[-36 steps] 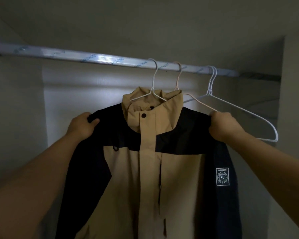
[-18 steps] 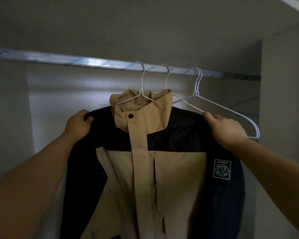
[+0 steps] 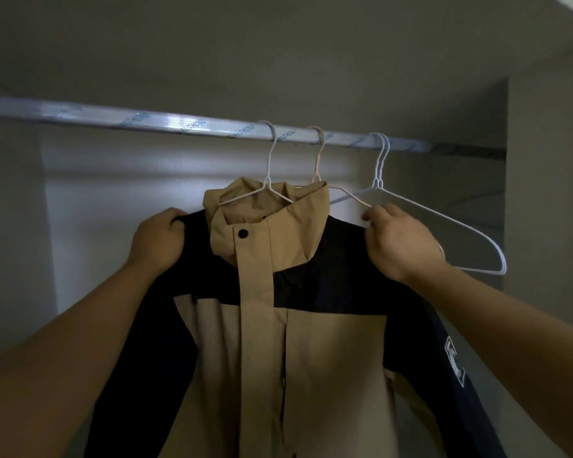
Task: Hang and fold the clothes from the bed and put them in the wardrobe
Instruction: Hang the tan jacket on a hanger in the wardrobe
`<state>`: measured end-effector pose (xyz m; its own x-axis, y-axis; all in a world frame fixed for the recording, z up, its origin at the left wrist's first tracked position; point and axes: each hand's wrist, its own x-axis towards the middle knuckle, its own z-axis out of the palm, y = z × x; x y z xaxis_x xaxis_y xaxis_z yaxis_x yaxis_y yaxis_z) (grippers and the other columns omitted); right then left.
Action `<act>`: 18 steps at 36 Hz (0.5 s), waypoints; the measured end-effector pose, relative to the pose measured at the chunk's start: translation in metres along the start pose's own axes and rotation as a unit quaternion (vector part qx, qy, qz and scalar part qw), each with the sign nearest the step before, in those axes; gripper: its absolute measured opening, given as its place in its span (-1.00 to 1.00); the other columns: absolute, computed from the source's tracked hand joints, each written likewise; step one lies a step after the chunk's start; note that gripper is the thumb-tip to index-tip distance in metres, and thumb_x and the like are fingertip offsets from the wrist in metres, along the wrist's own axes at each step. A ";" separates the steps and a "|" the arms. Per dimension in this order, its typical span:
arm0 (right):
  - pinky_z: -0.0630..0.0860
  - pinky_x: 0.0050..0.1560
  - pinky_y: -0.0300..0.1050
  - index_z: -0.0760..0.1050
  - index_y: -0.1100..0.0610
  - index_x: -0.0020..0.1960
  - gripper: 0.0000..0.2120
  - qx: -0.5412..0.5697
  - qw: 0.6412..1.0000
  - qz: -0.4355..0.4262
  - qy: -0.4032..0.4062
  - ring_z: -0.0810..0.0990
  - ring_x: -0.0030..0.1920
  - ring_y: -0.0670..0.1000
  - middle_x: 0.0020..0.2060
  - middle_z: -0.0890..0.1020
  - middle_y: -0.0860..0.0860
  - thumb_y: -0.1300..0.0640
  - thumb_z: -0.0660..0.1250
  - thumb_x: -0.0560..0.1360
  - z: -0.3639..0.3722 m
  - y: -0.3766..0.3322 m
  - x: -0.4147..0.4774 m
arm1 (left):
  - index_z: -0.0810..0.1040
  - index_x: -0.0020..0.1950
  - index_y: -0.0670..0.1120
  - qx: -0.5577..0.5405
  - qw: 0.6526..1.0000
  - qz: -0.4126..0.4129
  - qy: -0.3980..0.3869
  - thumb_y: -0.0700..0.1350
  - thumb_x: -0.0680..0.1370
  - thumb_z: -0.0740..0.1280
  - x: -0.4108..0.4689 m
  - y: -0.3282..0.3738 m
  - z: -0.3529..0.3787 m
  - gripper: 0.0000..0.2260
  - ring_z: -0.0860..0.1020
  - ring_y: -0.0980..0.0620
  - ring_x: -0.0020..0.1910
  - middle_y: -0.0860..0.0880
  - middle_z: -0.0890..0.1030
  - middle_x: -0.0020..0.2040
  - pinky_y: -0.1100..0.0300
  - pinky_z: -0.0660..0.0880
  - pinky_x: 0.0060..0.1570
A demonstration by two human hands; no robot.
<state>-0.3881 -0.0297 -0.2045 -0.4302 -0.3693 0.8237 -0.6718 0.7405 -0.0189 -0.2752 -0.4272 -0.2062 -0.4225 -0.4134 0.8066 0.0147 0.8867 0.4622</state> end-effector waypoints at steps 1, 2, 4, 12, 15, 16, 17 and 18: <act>0.51 0.00 0.05 0.48 0.10 0.23 -0.68 0.005 1.000 -0.002 0.010 0.57 0.09 0.23 0.16 0.56 0.13 -0.01 0.08 0.63 0.002 -0.012 0.005 | 0.61 0.16 -0.02 0.007 0.999 0.033 -0.006 -0.12 0.55 0.12 0.000 0.007 0.001 -0.68 0.52 0.00 -0.01 0.05 0.60 0.04 0.11 0.41 -0.03; 0.53 -0.02 0.06 0.50 0.11 0.15 -0.68 0.005 1.000 -0.008 0.022 0.58 0.05 0.23 0.10 0.58 0.13 -0.04 0.05 0.64 0.005 -0.023 0.009 | 0.61 0.15 -0.05 0.021 0.997 0.068 -0.013 -0.12 0.56 0.13 0.000 0.012 0.002 -0.69 0.53 -0.03 -0.02 0.01 0.62 0.04 0.09 0.43 -0.04; 0.53 -0.10 0.07 0.47 0.09 0.02 -0.65 -0.007 0.999 -0.016 0.037 0.60 -0.04 0.24 -0.03 0.60 0.11 -0.07 -0.01 0.67 0.012 -0.040 0.016 | 0.60 0.07 -0.08 0.052 0.991 0.123 -0.017 -0.08 0.59 0.15 -0.001 0.018 0.003 -0.75 0.54 -0.09 -0.11 -0.07 0.64 -0.06 0.04 0.45 -0.14; 0.20 -0.43 -0.11 0.28 0.07 -0.02 -0.84 -0.123 0.990 -0.060 0.040 0.54 -0.38 0.19 -0.32 0.55 0.02 0.02 0.06 0.68 0.026 -0.036 0.024 | 0.44 -0.13 -0.11 0.093 0.981 0.169 -0.003 -0.04 0.69 0.14 -0.003 0.007 0.001 -0.75 0.44 -0.09 -0.22 -0.08 0.51 -0.22 0.00 0.38 -0.24; 0.38 -0.36 -0.04 0.38 0.09 0.07 -0.84 -0.092 0.993 -0.061 0.032 0.51 -0.37 0.20 -0.35 0.49 0.03 0.05 0.06 0.68 0.022 -0.032 0.029 | 0.38 -0.19 -0.13 0.082 0.982 0.170 -0.010 -0.04 0.70 0.11 -0.001 0.008 -0.002 -0.69 0.43 -0.10 -0.26 -0.08 0.48 -0.28 0.00 0.36 -0.27; 0.44 -0.29 0.00 0.38 0.08 0.05 -0.80 -0.066 0.996 -0.058 0.021 0.55 -0.30 0.22 -0.30 0.54 0.06 0.02 0.03 0.68 0.021 -0.032 0.031 | 0.37 -0.22 -0.12 0.068 0.985 0.160 -0.018 -0.04 0.70 0.11 -0.001 0.009 -0.003 -0.68 0.44 -0.11 -0.28 -0.08 0.48 -0.29 0.01 0.36 -0.28; 0.47 -0.23 0.04 0.39 0.06 0.01 -0.74 -0.038 0.998 -0.049 0.006 0.58 -0.22 0.24 -0.23 0.59 0.09 -0.02 0.00 0.69 0.020 -0.033 0.032 | 0.37 -0.24 -0.10 0.050 0.988 0.142 -0.028 -0.04 0.71 0.12 -0.001 0.010 -0.003 -0.67 0.45 -0.10 -0.28 -0.08 0.48 -0.30 0.02 0.36 -0.27; 0.46 -0.19 0.05 0.39 0.03 -0.06 -0.68 -0.012 0.999 -0.035 -0.011 0.58 -0.16 0.24 -0.19 0.61 0.10 -0.07 -0.04 0.69 0.019 -0.034 0.033 | 0.38 -0.25 -0.08 0.028 0.992 0.120 -0.041 -0.04 0.71 0.12 -0.001 0.011 -0.004 -0.66 0.47 -0.09 -0.27 -0.07 0.50 -0.29 0.05 0.36 -0.26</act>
<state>-0.3905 -0.0778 -0.1873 -0.3953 -0.4325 0.8103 -0.6864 0.7254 0.0523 -0.2709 -0.4179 -0.2002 -0.4847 -0.1740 0.8572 0.0734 0.9685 0.2381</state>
